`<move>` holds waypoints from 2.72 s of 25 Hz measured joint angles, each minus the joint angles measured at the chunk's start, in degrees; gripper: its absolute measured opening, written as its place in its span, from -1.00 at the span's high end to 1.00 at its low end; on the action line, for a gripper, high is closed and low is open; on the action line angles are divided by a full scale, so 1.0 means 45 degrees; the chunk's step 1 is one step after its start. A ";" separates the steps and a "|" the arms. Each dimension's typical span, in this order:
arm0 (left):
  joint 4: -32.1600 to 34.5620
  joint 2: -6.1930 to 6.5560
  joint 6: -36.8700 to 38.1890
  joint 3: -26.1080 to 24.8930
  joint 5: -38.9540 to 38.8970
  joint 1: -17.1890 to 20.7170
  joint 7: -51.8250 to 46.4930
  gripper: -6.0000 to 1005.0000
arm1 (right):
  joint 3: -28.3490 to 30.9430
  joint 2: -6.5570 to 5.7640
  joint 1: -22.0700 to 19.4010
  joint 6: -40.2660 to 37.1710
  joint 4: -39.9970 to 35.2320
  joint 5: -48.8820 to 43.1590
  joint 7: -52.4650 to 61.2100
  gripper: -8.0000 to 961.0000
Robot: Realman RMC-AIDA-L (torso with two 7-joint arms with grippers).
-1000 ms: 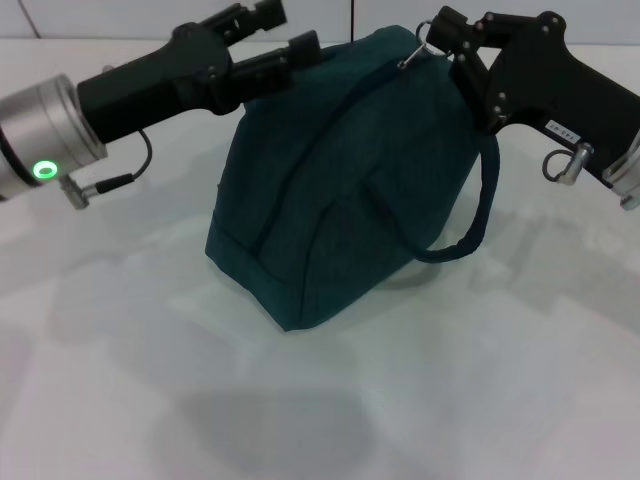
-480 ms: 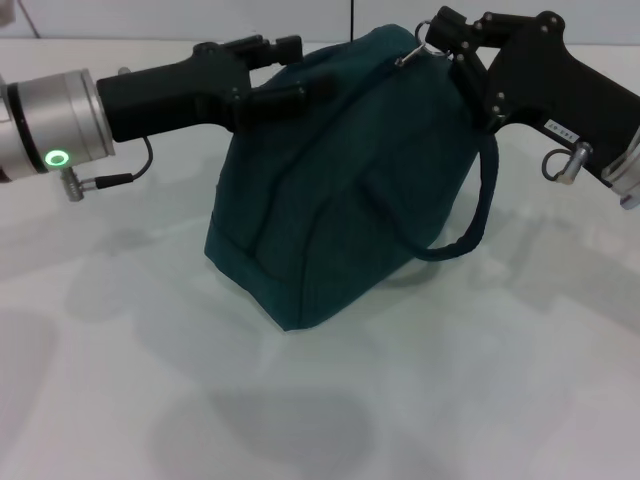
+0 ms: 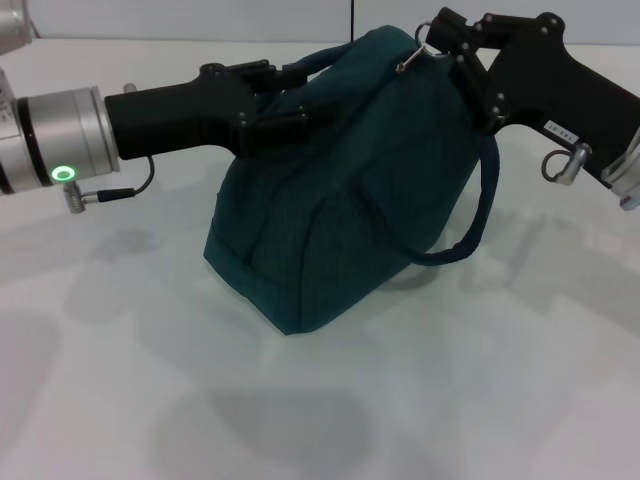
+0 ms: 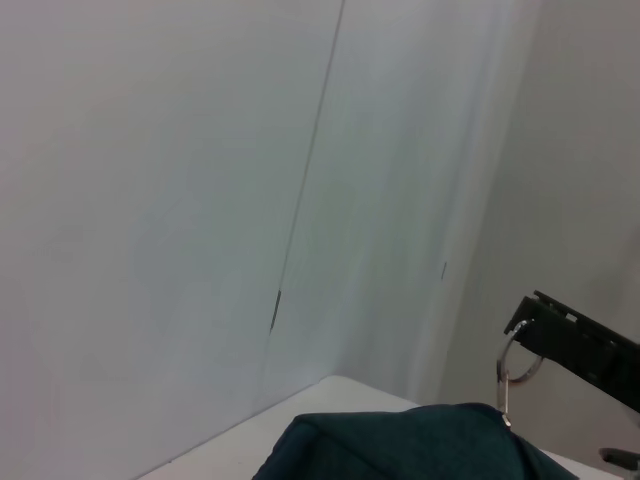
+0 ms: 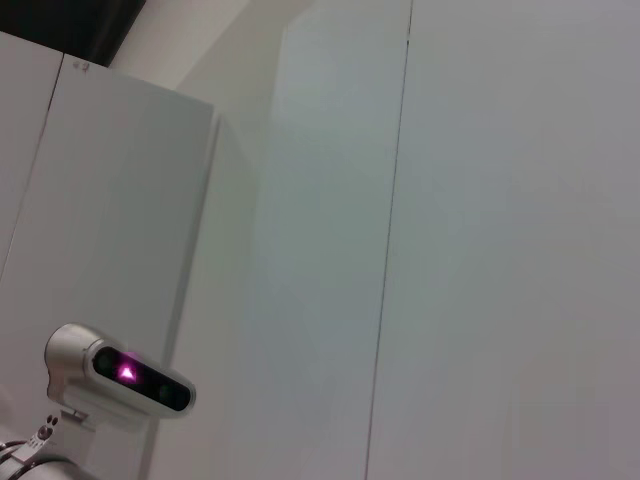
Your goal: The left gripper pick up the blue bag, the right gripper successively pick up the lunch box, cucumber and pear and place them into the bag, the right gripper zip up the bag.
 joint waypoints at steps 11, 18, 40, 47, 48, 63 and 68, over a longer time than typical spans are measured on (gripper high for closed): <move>0.0203 -0.0008 -0.0009 0.0000 0.0003 0.0099 0.0343 0.11 | -0.0018 0.0003 -0.0051 0.0000 0.0014 0.0000 0.0000 0.94; 0.0620 0.0005 0.0007 0.0000 -0.0052 0.0329 0.1069 0.47 | -0.0174 0.0002 -0.0060 -0.0062 0.0034 0.0002 0.0019 0.94; 0.0768 0.0674 0.2812 0.0001 -0.0800 0.1893 0.3780 0.73 | -0.3028 0.0003 0.0667 -0.0353 -0.0636 0.1553 0.0068 0.94; 0.0718 0.0871 0.2554 0.0000 -0.0956 0.2099 0.3452 0.74 | -0.2994 0.0004 0.0554 -0.0088 0.0064 0.2184 0.0092 0.94; 0.0716 0.0872 0.2403 0.0000 -0.0931 0.2083 0.3381 0.74 | -0.2984 0.0004 0.0526 -0.0063 0.0156 0.2234 0.0102 0.94; 0.0730 0.0898 0.1982 0.0001 0.0161 0.1662 0.3447 0.75 | -0.2621 0.0004 -0.0028 0.0124 0.0708 0.2910 0.0114 0.94; 0.0754 0.0899 0.1754 0.0001 0.0143 0.1675 0.3393 0.76 | -0.2182 -0.0006 -0.0075 0.0056 0.0959 0.2910 0.0099 0.94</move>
